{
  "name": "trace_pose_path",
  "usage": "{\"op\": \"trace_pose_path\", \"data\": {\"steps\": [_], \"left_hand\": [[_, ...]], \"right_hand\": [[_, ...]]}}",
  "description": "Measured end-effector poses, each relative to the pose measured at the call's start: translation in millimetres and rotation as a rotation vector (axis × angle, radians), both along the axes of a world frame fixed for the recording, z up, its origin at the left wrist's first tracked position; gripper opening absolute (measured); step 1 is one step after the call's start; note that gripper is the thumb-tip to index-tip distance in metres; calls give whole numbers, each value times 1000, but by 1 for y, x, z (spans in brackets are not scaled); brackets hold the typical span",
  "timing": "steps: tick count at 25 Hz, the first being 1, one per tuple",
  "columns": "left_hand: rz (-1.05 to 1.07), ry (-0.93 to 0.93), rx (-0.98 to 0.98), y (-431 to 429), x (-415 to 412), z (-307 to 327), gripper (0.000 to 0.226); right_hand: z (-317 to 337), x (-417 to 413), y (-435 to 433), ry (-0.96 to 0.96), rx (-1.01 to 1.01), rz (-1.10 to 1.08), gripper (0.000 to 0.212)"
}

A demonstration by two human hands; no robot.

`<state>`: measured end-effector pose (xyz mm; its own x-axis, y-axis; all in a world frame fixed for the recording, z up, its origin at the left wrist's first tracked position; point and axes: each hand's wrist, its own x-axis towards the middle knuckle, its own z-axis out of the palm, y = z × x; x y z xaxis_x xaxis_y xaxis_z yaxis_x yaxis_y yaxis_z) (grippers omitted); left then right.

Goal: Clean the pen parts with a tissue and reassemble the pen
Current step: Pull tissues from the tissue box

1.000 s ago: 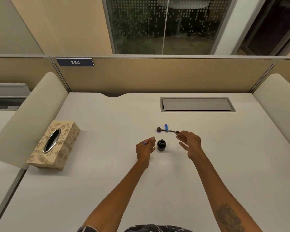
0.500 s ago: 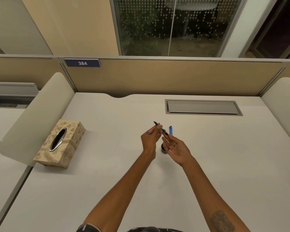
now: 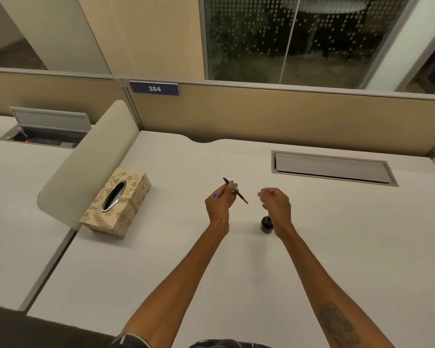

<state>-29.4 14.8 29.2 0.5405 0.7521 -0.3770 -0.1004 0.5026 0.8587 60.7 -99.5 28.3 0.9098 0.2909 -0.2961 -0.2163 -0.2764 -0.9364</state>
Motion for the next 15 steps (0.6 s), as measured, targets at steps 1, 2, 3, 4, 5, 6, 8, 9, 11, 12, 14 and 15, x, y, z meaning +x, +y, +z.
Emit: {"op": "trace_pose_path", "data": {"steps": [1, 2, 3, 4, 5, 6, 8, 9, 11, 12, 14, 15], "left_hand": [[15, -7, -4, 6, -4, -2, 33], [31, -12, -7, 11, -9, -3, 33], [47, -15, -10, 16, -13, -4, 33], [65, -17, -13, 22, -18, -5, 34], [80, -16, -15, 27, -22, -7, 34], [96, -14, -17, 33, -26, -8, 33], [132, -6, -21, 44, -36, -9, 32], [153, -4, -26, 51, -41, -10, 31], [192, 2, -29, 64, -53, -12, 29], [212, 7, -22, 70, -60, -12, 29], [257, 20, -7, 84, -76, -14, 27], [281, 30, -3, 91, -83, -16, 26]], "right_hand": [[2, 2, 8, -86, -49, 42, 15], [2, 3, 17, -166, -88, 79, 19], [2, 4, 28, -237, -125, 112, 22], [2, 5, 40, -294, -156, 146, 24], [2, 4, 52, -340, -177, 184, 25], [1, 2, 63, -376, -186, 226, 25], [2, -5, 83, -432, -168, 303, 21], [3, -9, 94, -450, -151, 338, 20], [4, -19, 113, -472, -125, 398, 18], [5, -24, 124, -481, -118, 431, 18], [6, -35, 147, -499, -109, 501, 20], [7, -42, 159, -508, -102, 534, 20]]}}
